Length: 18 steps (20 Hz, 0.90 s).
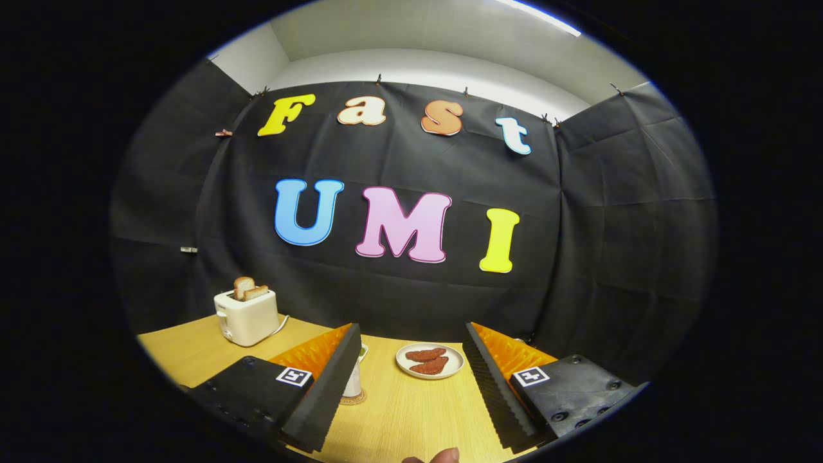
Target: Take the bottle from table, then pour the juice into the cup, finally place the bottle on the coaster
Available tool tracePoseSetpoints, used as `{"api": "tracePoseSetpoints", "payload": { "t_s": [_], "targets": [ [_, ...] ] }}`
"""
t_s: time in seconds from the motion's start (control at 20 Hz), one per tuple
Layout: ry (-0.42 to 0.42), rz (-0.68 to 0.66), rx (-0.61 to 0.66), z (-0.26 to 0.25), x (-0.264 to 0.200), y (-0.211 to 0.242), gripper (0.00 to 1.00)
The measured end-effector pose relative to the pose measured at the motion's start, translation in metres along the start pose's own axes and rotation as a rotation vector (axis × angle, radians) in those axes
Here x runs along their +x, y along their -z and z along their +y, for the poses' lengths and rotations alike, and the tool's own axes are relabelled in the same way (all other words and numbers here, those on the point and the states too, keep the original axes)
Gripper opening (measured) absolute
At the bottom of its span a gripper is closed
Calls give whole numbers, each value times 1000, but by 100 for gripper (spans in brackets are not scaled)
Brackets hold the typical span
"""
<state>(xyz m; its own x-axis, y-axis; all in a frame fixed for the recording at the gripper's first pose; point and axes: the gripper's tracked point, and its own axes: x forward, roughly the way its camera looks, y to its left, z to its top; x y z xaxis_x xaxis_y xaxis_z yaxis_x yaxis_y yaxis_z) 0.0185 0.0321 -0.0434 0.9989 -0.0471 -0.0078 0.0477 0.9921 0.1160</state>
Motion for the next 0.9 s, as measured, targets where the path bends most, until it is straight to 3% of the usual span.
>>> {"api": "tracePoseSetpoints", "payload": {
  "t_s": [0.3, 0.9],
  "targets": [
    [-38, -25, -20, -24, -23, -14, 97],
    [-44, -25, -36, -54, -34, -2, 97]
  ]
}}
